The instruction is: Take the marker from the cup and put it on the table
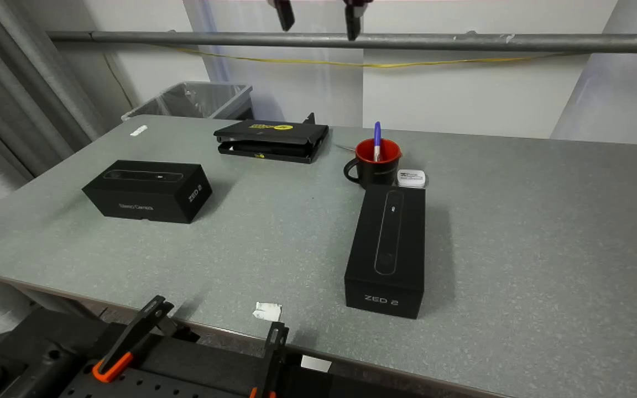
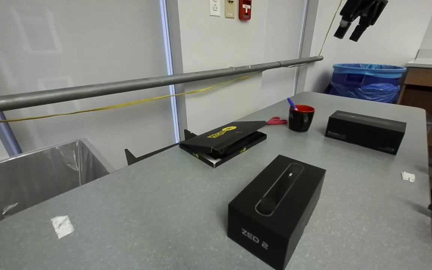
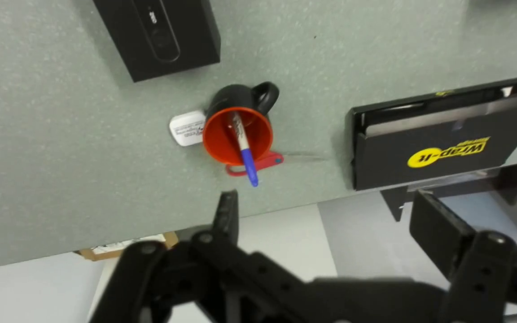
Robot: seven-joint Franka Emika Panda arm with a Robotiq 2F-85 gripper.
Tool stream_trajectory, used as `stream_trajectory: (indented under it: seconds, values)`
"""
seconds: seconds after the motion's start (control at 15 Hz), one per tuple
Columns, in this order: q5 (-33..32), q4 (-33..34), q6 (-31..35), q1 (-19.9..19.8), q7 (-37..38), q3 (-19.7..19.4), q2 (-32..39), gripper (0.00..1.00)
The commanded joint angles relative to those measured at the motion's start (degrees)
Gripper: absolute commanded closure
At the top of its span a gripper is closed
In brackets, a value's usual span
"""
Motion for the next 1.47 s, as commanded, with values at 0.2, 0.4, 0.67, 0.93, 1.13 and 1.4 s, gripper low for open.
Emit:
stream_trajectory:
  seconds: [0.2,0.4,0.67,0.93,1.13,1.4]
  values:
    - [3.36,7.93,1.15,-1.52,-0.02,-0.63,10.02,0.0]
    - [3.41,9.07,1.12,-1.55,0.18,-0.6,11.19,0.0]
    - [-0.69,11.63,5.11,-2.1,1.11,0.02,17.98,0.0]
    - [-4.84,16.4,10.11,-2.48,0.65,-0.28,27.84,0.0]
    - [-5.28,21.33,14.58,-2.49,-1.26,0.03,35.64,0.0]
    - [-4.72,26.59,13.15,-2.54,-1.31,0.59,40.94,0.0]
